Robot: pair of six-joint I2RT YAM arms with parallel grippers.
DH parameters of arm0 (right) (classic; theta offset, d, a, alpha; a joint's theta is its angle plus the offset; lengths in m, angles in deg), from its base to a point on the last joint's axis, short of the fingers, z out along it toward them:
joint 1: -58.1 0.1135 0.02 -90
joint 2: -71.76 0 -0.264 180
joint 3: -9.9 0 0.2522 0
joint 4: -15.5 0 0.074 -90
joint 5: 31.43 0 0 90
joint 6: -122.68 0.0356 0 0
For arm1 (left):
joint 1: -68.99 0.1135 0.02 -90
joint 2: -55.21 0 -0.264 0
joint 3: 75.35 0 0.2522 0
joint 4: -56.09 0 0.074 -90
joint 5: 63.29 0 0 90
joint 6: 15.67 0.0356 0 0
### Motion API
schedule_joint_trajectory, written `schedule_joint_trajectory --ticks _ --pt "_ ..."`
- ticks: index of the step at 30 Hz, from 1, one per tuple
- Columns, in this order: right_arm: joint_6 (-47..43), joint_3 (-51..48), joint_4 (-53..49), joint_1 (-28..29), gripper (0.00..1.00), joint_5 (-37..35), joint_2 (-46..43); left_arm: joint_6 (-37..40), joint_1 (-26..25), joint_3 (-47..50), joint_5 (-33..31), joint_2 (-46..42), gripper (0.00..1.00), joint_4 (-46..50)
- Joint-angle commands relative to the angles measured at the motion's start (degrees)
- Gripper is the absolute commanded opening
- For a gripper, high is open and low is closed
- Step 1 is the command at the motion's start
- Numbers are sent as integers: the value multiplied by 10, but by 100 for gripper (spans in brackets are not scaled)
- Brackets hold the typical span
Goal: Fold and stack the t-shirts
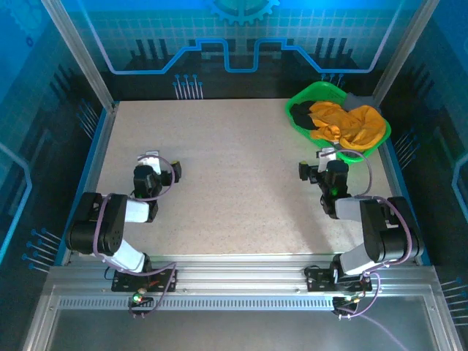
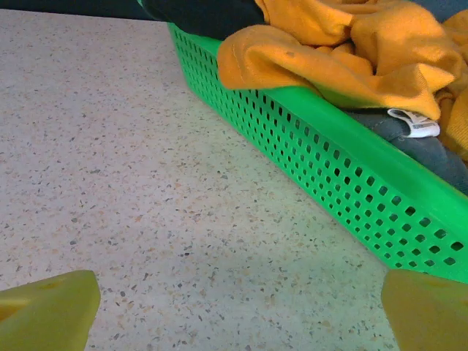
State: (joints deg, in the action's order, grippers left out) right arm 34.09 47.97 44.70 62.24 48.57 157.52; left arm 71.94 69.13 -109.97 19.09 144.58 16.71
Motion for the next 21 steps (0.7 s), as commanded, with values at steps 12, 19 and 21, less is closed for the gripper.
schedule_joint_trajectory --ticks 12,19,21 --pt "-6 -1 13 3 100 6 4 16 -1 -8 14 -3 99 -3" --pt "-5 -1 13 3 100 7 4 15 -1 -7 14 -4 99 -3" --pt "-10 -1 10 2 100 14 -6 11 -2 2 1 -15 99 -19"
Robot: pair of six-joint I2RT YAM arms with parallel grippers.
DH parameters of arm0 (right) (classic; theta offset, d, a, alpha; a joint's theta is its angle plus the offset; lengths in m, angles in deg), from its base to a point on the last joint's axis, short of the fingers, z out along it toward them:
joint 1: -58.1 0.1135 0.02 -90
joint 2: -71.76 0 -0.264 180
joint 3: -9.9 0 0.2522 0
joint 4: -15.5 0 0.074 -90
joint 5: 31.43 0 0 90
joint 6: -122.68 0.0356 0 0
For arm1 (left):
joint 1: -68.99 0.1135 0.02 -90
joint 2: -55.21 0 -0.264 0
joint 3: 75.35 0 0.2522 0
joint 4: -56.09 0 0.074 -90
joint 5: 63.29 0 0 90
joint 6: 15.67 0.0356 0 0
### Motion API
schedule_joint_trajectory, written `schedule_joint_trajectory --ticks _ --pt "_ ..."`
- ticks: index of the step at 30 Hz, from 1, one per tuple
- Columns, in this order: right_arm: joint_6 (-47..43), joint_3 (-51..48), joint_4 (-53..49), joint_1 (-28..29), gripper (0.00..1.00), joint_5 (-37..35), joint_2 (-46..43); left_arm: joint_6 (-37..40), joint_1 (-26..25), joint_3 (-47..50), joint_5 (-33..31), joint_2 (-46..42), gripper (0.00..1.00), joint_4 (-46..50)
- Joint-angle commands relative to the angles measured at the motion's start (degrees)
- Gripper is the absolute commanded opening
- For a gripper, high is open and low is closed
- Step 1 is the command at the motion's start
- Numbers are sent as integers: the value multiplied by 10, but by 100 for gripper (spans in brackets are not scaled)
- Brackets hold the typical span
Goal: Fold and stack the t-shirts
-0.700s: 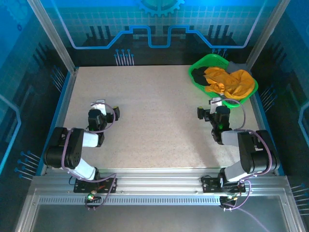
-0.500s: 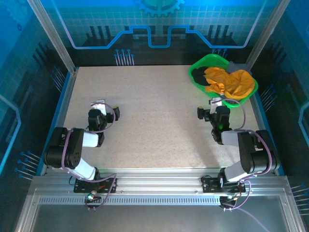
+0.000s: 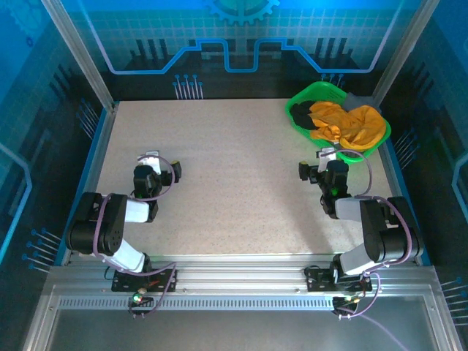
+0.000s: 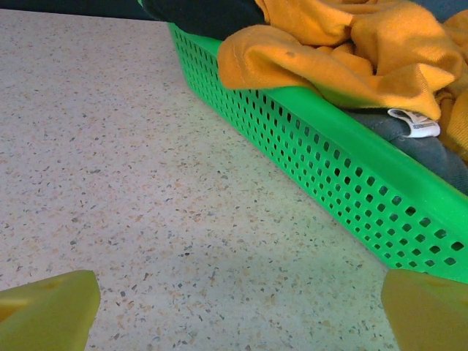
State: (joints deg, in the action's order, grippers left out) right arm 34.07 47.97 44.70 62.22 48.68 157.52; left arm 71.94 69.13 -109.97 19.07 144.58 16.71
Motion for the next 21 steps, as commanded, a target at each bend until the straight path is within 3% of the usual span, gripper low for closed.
schedule_joint_trajectory --ticks 1,4,6,7,9,10,11,14,18,21 --pt "-15 14 -47 16 100 -7 -37 14 -11 13 -26 -41 99 -18" --pt "-14 103 -229 75 100 -134 -139 62 -87 13 -147 -169 99 61" --pt "59 195 -353 75 100 -145 -170 67 -127 -12 -192 -235 99 78" --pt "126 263 -455 61 100 -144 -166 39 -139 -49 -214 -262 99 138" --pt "289 402 -668 26 100 -165 -131 -108 -136 -159 -199 -303 99 378" --pt "284 451 -704 -5 100 -93 -107 -196 -127 -202 -207 -307 99 454" --pt "268 491 -719 -25 100 -38 -81 -247 -105 -225 -175 -296 99 466" --pt "271 589 -771 -36 98 -67 -15 -330 -71 -343 -49 -230 99 563" --pt "283 705 -855 -62 98 -69 94 -298 -132 -521 10 -122 99 700" --pt "295 771 -915 -89 97 -61 176 -281 -188 -585 28 -80 99 733"
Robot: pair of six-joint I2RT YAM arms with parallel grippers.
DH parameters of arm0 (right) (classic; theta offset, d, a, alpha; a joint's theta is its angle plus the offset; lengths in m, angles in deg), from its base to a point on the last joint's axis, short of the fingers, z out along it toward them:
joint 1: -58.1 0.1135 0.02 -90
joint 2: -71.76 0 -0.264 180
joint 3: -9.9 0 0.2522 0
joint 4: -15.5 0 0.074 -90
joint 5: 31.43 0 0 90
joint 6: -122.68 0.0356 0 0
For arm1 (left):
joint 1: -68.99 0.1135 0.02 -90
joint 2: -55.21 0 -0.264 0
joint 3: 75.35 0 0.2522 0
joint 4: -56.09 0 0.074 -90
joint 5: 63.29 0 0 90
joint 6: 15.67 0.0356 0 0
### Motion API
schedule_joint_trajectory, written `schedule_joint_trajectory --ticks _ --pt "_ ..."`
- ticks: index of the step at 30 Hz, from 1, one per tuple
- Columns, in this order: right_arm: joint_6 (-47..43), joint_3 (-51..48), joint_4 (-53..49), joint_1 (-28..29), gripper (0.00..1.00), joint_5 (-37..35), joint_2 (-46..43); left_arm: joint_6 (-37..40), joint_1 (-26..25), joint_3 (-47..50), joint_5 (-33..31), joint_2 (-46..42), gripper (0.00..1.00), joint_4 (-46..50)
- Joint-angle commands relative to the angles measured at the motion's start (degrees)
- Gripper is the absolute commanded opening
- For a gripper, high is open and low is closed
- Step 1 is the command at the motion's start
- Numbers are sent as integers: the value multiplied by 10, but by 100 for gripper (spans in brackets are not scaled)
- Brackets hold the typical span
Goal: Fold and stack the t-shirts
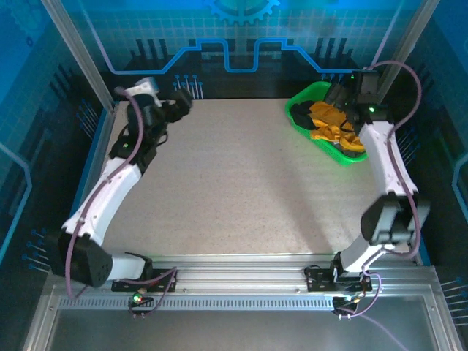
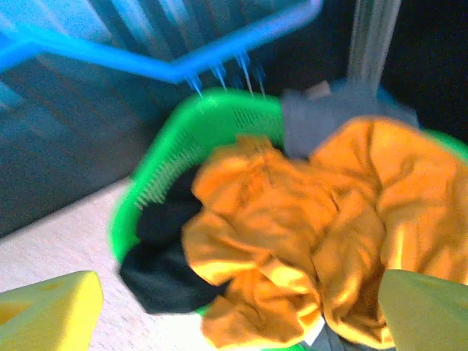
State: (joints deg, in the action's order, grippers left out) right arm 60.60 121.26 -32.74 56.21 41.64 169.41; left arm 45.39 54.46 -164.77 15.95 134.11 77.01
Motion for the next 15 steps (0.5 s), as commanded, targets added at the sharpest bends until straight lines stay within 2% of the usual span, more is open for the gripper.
schedule_joint_trajectory --ticks 1,3,6,10,14,15 --pt "30 60 -159 -38 96 14 84 -14 -60 -47 68 32 99 130" --pt "25 93 -184 -53 95 21 129 -10 -95 -58 68 42 99 135" --pt "0 132 -187 -70 90 79 193 -9 -133 -54 74 49 93 134" --pt "-20 174 -190 -66 84 124 258 -29 -158 -33 89 48 84 127" --pt "-3 176 -177 -61 83 131 283 -33 -172 -12 91 38 79 124" --pt "5 178 -180 -62 80 131 289 -35 -172 -8 92 35 77 123"
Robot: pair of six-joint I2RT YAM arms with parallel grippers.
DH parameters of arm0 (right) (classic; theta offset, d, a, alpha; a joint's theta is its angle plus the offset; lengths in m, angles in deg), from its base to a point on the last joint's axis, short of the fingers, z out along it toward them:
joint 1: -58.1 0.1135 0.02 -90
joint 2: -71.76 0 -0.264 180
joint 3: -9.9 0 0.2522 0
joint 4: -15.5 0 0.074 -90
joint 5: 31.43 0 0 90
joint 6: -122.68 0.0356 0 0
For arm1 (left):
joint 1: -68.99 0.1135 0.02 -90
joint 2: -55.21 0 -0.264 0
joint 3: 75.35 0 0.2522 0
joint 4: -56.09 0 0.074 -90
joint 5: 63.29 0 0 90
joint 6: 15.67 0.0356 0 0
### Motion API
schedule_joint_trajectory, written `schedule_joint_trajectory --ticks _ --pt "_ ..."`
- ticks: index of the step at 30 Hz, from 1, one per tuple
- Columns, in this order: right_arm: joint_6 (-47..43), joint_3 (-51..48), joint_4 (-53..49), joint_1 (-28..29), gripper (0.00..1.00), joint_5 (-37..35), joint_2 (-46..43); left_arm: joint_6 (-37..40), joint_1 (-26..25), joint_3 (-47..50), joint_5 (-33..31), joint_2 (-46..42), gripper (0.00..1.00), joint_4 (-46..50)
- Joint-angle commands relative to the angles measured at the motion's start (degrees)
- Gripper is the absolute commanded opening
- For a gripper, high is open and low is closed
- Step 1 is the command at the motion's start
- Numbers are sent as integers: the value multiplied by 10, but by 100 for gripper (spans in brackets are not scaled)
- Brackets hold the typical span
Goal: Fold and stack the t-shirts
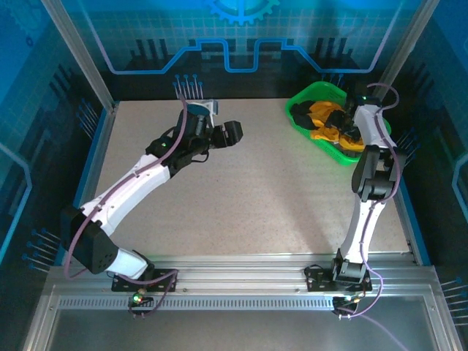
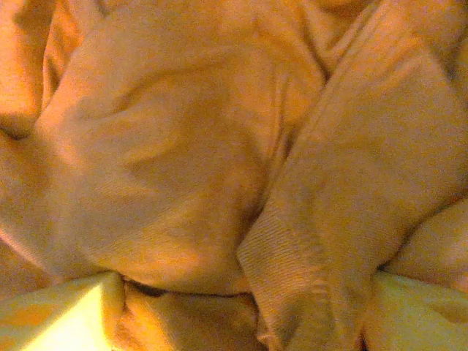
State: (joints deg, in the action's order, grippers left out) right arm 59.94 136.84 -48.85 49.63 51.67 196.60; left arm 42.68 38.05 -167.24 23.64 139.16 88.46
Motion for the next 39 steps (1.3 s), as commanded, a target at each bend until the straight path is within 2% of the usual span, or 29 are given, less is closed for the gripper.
schedule_joint_trajectory --ticks 1,3,6,7,8,11,18,23,26,29,33,36,39 --pt "21 24 -24 2 73 26 25 -9 -7 22 15 -19 74 8" --pt "39 21 -33 1 52 2 25 -9 -8 28 12 -28 68 7" --pt "54 -38 18 4 13 -29 -31 -3 -7 31 11 -41 61 10" --pt "57 -64 45 8 3 -45 -60 -2 -8 32 9 -45 59 11" --pt "59 -90 72 13 0 -65 -94 -1 -8 32 9 -47 57 13" --pt "63 -127 113 20 0 -86 -155 -2 -8 36 8 -52 54 14" --pt "79 -138 140 55 0 -135 -272 -5 -8 35 4 -45 48 11" --pt "62 -99 159 99 0 -168 -342 -4 -8 24 -7 -35 48 17" --pt "30 -44 168 137 0 -178 -368 -6 -7 18 -37 -35 47 34" --pt "2 27 159 195 0 -193 -374 -10 -2 9 -84 -39 47 63" --pt "-42 83 148 312 0 -234 -370 -22 12 3 -135 -55 46 90" --pt "-24 75 127 392 0 -251 -358 -29 22 -5 -176 -70 47 115" --pt "-2 3 126 467 0 -251 -346 -31 31 -9 -207 -86 51 137"
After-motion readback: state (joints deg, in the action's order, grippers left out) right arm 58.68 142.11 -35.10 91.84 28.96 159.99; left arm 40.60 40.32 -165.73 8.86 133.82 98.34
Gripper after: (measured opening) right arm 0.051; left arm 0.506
